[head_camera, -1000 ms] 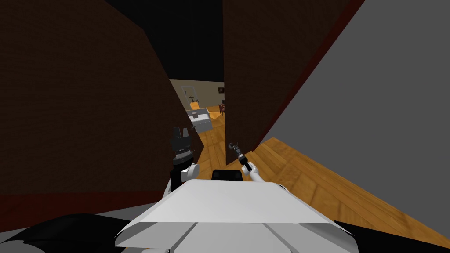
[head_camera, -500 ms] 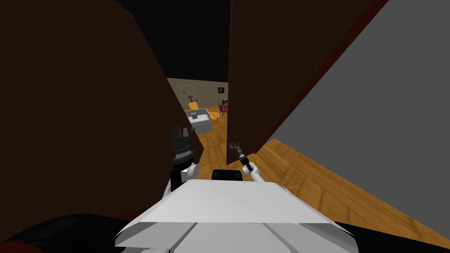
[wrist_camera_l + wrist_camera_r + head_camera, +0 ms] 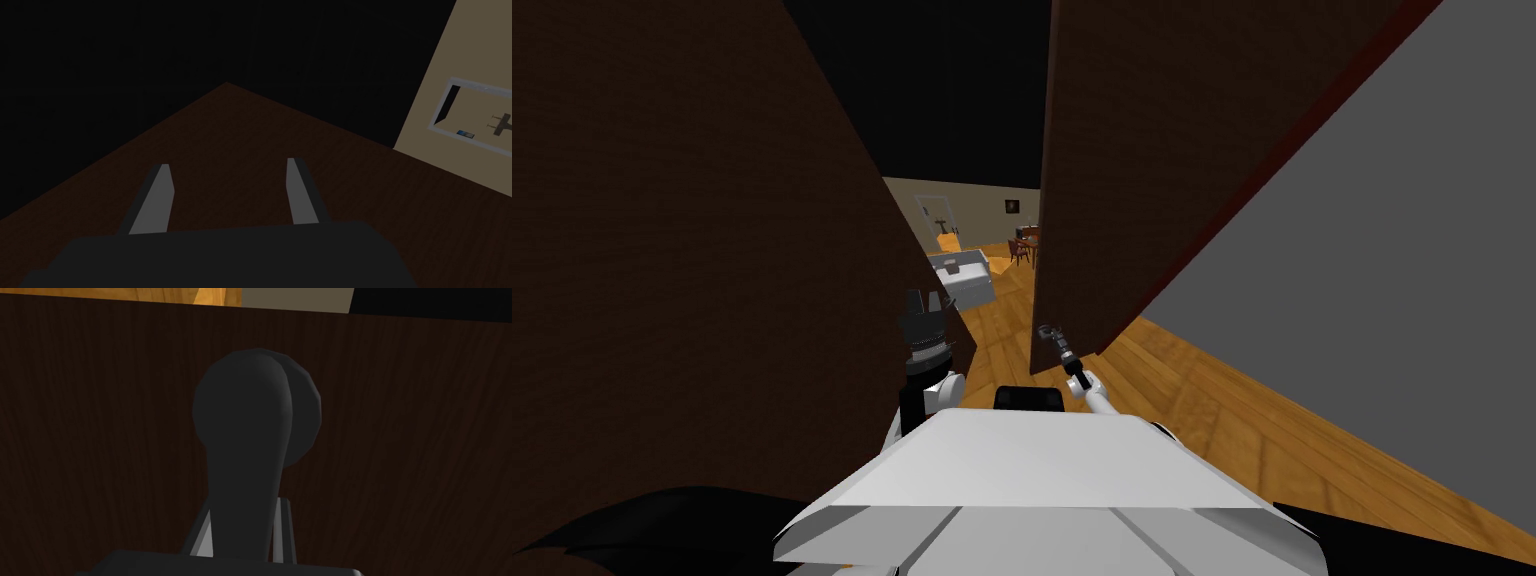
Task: Push the door open
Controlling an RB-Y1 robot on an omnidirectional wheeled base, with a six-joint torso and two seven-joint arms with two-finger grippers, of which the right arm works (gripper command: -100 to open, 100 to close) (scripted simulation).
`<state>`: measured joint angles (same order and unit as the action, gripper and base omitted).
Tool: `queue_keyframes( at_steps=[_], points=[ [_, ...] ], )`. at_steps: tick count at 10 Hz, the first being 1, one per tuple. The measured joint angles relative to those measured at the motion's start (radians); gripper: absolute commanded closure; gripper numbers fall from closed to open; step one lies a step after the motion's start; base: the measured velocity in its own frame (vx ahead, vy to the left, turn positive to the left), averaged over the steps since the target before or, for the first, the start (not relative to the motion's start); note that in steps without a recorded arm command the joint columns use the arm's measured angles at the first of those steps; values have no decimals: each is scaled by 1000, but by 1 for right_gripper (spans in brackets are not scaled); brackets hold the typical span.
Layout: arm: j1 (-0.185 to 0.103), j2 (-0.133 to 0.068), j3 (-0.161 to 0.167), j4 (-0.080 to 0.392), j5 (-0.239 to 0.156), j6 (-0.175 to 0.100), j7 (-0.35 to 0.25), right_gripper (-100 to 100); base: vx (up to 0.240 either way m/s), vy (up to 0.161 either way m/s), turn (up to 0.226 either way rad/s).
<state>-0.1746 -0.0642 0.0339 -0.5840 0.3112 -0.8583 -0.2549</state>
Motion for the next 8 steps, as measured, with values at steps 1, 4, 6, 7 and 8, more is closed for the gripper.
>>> queue_keyframes(
  at_steps=[1, 4, 6, 7, 8],
  points=[
    [0, -2, -10, -8, -7, 11, 4, 100, 183, 158, -75],
    [-1, 2, -49, -8, -35, 18, 33, 100, 142, 146, -57],
    [-6, 2, -70, 0, -51, 24, 43, 100, 172, 143, -65],
    [-9, 2, -84, 6, -60, 24, 51, 100, 116, 107, -38],
    [-8, 3, -92, -2, -66, 29, 56, 100, 146, 126, -65]
  ],
)
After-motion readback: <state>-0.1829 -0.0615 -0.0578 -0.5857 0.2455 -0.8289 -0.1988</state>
